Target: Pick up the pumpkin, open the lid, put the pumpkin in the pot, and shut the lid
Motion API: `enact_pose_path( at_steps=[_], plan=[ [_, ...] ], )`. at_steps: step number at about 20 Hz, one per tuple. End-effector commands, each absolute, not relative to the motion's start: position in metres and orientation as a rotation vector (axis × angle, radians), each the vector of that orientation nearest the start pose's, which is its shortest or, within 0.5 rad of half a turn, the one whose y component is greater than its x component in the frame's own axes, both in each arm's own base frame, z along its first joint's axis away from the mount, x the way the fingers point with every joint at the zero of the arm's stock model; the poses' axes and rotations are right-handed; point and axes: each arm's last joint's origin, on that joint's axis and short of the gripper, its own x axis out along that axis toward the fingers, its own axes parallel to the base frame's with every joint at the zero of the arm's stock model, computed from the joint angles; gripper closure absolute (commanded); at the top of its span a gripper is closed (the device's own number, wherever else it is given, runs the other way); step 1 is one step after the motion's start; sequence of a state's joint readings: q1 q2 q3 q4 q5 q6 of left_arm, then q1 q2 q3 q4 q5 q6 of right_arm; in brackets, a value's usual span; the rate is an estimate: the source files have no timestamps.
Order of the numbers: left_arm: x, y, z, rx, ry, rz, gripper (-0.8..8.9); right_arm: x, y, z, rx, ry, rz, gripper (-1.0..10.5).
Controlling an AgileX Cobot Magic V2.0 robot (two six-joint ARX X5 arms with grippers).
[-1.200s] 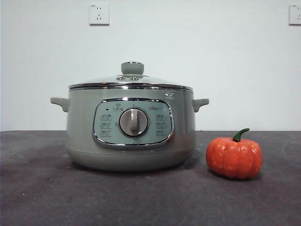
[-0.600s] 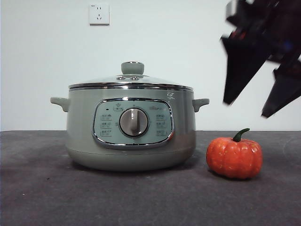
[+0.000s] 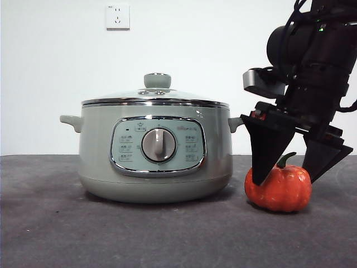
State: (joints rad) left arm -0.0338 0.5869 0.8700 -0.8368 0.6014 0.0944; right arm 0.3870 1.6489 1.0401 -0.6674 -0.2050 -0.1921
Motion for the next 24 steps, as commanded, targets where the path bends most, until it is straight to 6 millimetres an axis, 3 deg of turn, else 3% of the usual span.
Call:
enact_pose_path(
  at_steps=[1, 2, 6, 12, 18, 24],
  plan=[
    [0.096, -0.02, 0.329, -0.062, 0.501, -0.646, -0.03, 0.28, 0.121, 0.183, -0.278, 1.237, 0.631, 7.9],
    [0.096, -0.02, 0.329, -0.062, 0.501, -0.646, -0.03, 0.279, 0.121, 0.183, -0.273, 1.243, 0.637, 9.9],
    [0.096, -0.02, 0.329, -0.061, 0.5, -0.645, -0.03, 0.274, 0.119, 0.193, -0.238, 1.248, 0.609, 9.6],
    [0.11, -0.021, 0.333, -0.091, 0.463, -0.642, 0.01, 0.244, 0.106, 0.256, -0.177, 1.053, 0.579, 9.6],
    [0.157, -0.042, 0.357, -0.041, 0.462, -0.7, 0.01, 0.191, 0.083, 0.316, -0.155, 0.817, 0.533, 9.6],
    [0.226, -0.094, 0.367, 0.058, 0.452, -0.716, 0.01, 0.159, 0.07, 0.339, -0.104, 0.707, 0.525, 9.6]
  ],
)
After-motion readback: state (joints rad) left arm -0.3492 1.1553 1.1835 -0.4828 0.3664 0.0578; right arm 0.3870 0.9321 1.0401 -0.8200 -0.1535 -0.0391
